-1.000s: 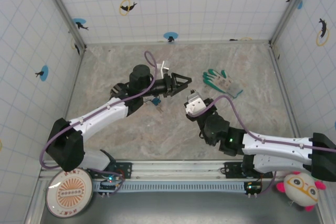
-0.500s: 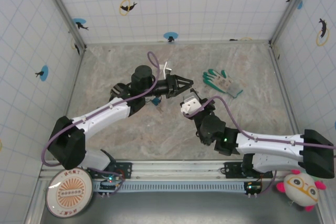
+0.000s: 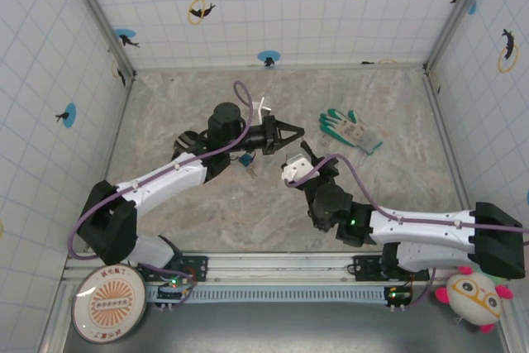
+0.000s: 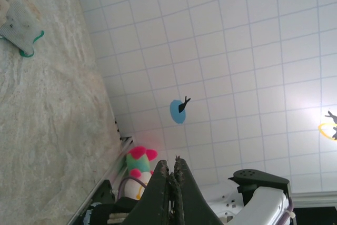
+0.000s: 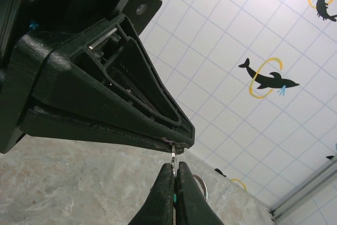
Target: Unlock with the key
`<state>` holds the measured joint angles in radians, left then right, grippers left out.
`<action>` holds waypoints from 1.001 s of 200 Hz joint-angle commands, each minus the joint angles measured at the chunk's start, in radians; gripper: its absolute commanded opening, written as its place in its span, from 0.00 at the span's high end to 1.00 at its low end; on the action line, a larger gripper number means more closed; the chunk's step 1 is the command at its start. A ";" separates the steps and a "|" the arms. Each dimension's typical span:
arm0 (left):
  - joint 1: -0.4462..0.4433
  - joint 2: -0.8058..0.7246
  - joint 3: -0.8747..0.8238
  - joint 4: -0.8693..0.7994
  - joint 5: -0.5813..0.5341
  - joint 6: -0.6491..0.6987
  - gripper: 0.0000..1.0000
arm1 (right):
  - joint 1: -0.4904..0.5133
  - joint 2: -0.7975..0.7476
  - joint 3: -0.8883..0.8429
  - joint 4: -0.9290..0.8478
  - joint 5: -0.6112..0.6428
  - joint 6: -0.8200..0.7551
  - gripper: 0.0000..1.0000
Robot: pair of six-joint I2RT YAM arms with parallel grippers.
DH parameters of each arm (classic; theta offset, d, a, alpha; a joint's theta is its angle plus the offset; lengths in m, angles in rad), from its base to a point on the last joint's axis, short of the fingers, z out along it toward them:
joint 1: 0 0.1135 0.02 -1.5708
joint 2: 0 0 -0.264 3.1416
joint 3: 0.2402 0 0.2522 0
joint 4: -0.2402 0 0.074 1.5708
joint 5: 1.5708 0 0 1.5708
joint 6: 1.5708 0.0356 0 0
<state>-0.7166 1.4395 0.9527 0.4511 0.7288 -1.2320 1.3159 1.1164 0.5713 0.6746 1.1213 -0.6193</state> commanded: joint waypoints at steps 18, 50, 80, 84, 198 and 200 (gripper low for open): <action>-0.003 -0.004 0.036 -0.028 -0.001 0.078 1.00 | 0.016 -0.061 -0.005 -0.012 -0.017 0.088 0.77; 0.019 -0.020 0.055 -0.116 -0.036 0.171 1.00 | 0.000 -0.141 -0.006 -0.167 -0.038 0.229 0.73; 0.046 -0.042 0.082 -0.232 -0.084 0.294 1.00 | -0.053 -0.229 0.000 -0.334 -0.113 0.428 0.72; 0.047 -0.045 0.087 -0.249 -0.093 0.314 1.00 | -0.064 -0.241 0.003 -0.357 -0.129 0.464 0.71; 0.045 -0.189 0.040 -0.267 -0.269 0.506 1.00 | -0.650 -0.279 -0.013 -0.325 -1.055 1.389 0.70; 0.044 -0.192 0.036 -0.261 -0.269 0.506 1.00 | -0.656 -0.276 -0.020 -0.305 -1.071 1.402 0.70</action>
<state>-0.6704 1.2915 1.0203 0.1352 0.5053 -0.7746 0.7280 0.8158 0.5812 0.1909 0.3214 0.5137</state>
